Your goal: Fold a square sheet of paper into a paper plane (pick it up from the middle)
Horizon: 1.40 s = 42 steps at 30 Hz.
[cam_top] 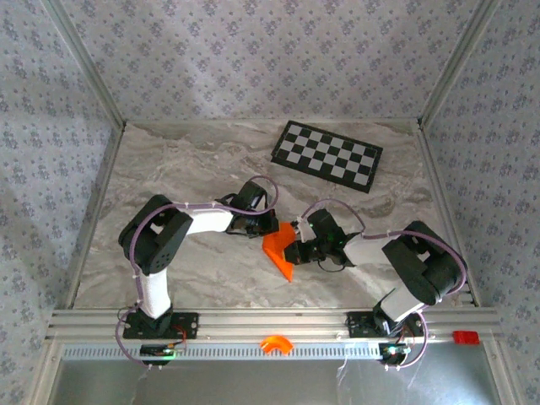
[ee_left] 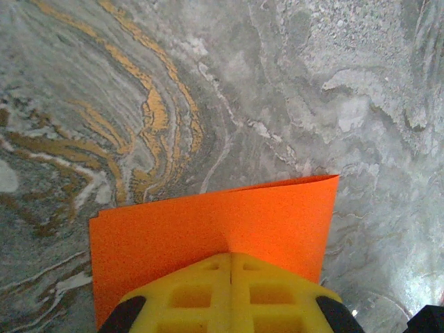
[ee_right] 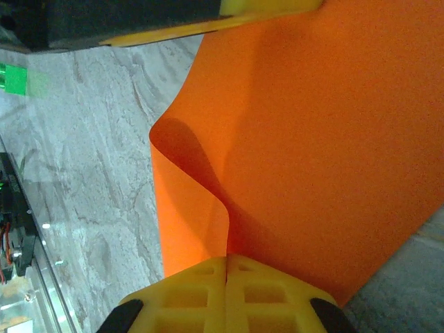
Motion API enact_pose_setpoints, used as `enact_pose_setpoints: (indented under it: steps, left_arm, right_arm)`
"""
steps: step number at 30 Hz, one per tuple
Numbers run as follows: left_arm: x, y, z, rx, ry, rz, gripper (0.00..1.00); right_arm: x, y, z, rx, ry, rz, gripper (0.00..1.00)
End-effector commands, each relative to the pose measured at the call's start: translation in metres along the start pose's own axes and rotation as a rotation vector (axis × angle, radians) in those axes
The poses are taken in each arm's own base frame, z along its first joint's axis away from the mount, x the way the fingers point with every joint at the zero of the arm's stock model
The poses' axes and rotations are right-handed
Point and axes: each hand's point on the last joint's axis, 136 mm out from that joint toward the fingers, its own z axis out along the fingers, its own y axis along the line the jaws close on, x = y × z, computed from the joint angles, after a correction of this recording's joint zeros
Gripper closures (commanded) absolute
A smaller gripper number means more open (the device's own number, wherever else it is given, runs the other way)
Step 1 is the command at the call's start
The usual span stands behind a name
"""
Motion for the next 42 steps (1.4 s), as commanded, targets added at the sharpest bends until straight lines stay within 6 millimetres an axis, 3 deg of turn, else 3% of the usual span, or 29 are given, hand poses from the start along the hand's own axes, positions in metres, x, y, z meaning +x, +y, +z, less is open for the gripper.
enact_pose_setpoints:
  steps: [1, 31, 38, 42]
  left_arm:
    - [0.012, 0.016, 0.004, -0.046, 0.031, -0.024, 0.95]
    - [0.006, 0.008, 0.0, -0.043, 0.009, -0.017, 0.93]
    - [-0.01, -0.013, -0.015, -0.037, -0.028, 0.031, 0.81]
    - [-0.018, -0.025, -0.034, -0.028, -0.082, 0.051, 0.75]
  right_arm:
    - [-0.003, -0.003, -0.001, 0.026, -0.001, -0.012, 1.0]
    - [0.014, -0.016, 0.009, 0.077, 0.059, -0.014, 1.0]
    - [0.017, -0.018, 0.01, 0.078, 0.066, -0.009, 1.0]
    - [0.018, -0.019, 0.012, 0.073, 0.069, -0.002, 1.0]
